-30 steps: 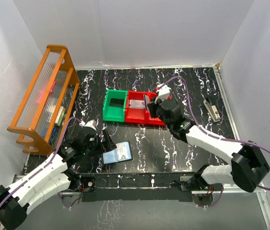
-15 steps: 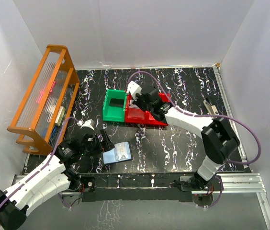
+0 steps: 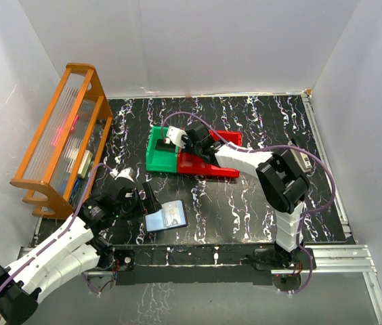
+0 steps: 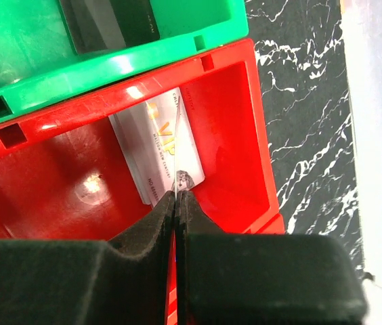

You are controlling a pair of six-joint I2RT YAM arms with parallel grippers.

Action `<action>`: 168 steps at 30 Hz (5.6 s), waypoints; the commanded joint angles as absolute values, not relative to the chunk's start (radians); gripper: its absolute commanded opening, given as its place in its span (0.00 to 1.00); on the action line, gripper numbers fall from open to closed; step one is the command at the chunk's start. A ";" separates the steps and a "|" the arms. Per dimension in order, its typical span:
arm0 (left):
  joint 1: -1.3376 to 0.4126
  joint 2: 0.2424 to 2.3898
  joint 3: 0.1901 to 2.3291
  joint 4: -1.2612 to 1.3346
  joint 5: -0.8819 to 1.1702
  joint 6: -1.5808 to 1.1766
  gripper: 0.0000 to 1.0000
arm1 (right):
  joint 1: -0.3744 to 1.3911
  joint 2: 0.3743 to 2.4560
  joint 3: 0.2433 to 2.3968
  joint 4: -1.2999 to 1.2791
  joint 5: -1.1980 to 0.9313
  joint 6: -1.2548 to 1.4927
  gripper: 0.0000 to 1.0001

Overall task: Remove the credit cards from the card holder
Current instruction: Place the credit card in the storage box, then remove the credit card from the card holder.

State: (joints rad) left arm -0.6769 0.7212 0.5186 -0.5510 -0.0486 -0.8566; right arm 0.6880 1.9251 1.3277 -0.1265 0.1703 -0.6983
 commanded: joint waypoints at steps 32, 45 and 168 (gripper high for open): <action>-0.678 0.740 0.565 -0.579 -0.022 -0.828 0.99 | 0.675 1.977 1.375 -0.057 0.161 -0.932 0.40; -0.678 0.742 0.570 -0.568 0.018 -0.836 0.99 | 0.672 1.752 1.238 0.085 0.081 -0.673 0.45; -0.678 0.710 0.163 -0.068 0.142 -1.122 0.09 | 0.914 1.773 0.551 0.449 -0.276 1.061 0.18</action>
State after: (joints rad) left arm -0.6762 0.7116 0.1440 -0.0444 0.0986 -1.1450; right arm 0.9089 1.7512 0.5556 0.5819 -0.3458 1.1049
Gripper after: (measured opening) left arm 0.066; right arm 0.176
